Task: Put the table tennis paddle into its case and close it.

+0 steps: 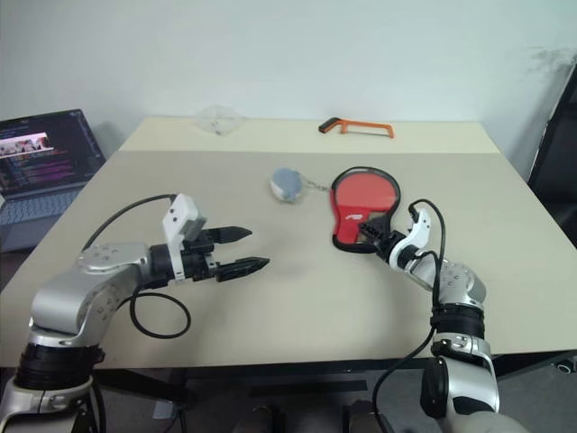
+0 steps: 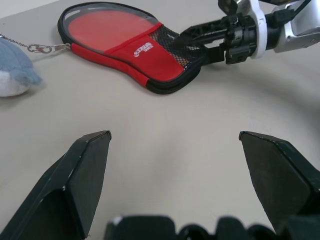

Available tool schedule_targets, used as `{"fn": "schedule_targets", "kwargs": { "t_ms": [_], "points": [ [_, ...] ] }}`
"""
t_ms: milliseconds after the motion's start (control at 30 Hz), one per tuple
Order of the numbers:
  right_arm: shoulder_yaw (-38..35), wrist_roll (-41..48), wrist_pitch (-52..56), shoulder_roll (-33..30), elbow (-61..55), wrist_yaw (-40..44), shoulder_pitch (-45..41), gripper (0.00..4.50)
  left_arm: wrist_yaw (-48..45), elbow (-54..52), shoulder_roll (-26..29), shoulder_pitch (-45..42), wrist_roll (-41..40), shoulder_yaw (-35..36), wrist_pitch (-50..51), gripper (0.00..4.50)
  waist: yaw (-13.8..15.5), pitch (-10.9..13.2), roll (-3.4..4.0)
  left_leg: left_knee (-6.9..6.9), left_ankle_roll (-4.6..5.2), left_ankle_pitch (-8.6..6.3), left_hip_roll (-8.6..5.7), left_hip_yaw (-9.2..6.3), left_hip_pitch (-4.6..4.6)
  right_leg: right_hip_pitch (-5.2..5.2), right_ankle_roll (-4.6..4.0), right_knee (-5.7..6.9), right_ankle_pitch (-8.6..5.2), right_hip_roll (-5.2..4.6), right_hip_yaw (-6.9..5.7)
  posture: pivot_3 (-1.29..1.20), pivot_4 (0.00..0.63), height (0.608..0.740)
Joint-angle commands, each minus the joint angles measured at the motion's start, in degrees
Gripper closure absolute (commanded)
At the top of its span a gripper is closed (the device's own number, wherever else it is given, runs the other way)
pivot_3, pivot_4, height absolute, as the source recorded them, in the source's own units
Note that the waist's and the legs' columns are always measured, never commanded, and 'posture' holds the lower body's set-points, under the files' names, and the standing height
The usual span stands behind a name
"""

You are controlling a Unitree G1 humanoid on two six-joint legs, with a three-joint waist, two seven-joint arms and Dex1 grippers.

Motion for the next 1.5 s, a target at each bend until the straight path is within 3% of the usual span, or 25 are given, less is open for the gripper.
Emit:
{"fn": "schedule_targets", "kwargs": {
  "t_ms": [33, 267, 600, 967, 1267, 1500],
  "points": [
    [0.5, -0.1, -0.1, 0.8, -0.2, 0.6, -0.8, 2.08, 0.2, -1.7, 0.6, 0.0, -0.7, 1.0, -0.9, 0.0, 0.0, 0.0, 0.0, -0.01, 0.0, 0.0, 0.0, 0.0, 0.0, -0.01, -0.01, 0.0, 0.0, 0.0, 0.0, 0.0, 0.15, 0.74],
    [0.9, -0.3, 1.5, 1.4, -1.9, 0.0, 0.5, 4.46, 0.1, -0.9, 0.6, 0.1, -0.2, 0.6, -1.7, 0.0, 0.0, -0.1, -0.11, -0.02, 0.0, 0.0, 0.0, 0.0, 0.0, 0.03, 0.0, -0.03, 0.0, -0.01, -0.02, 0.0, 0.15, 0.74],
    [5.2, 3.0, 14.6, 1.5, -13.7, 1.3, 5.9, 4.49, -0.4, -0.2, 1.3, 0.2, 0.1, 0.4, -2.4, 0.0, 0.2, -0.1, -0.11, -0.27, 0.01, -0.01, 0.02, 0.0, -0.03, -0.04, -0.25, -0.08, -0.01, -0.01, -0.08, 0.0, 0.15, 0.74],
    [11.4, 11.5, 30.3, -6.1, -35.1, 9.3, 21.0, 4.49, -1.7, 0.8, 3.0, -0.1, 0.1, 0.1, -2.4, 0.0, 0.4, -0.1, -0.13, -0.77, -0.02, -0.05, 0.02, -0.1, -0.01, -0.1, -0.48, -0.19, -0.22, 0.0, -0.24, 0.0, 0.15, 0.74],
    [21.3, 13.0, 26.6, -19.7, -49.1, 23.0, 32.0, 4.49, -3.1, 2.7, 2.8, -2.1, 0.8, -1.7, -2.9, 0.0, 0.6, -0.1, -0.17, -0.78, -0.03, -0.05, 0.0, -0.13, -0.02, -0.05, -0.33, -0.34, -0.3, -0.02, -0.27, 0.0, 0.15, 0.74],
    [28.1, 8.6, 19.1, -25.3, -50.3, 28.4, 33.3, 4.49, -3.6, 3.6, 2.9, -3.1, 1.2, -2.4, -3.3, 0.0, 0.5, -0.1, -0.19, -0.77, -0.03, -0.06, 0.01, -0.14, -0.01, -0.04, -0.3, -0.38, -0.3, -0.01, -0.27, 0.0, 0.15, 0.74]
  ]
}}
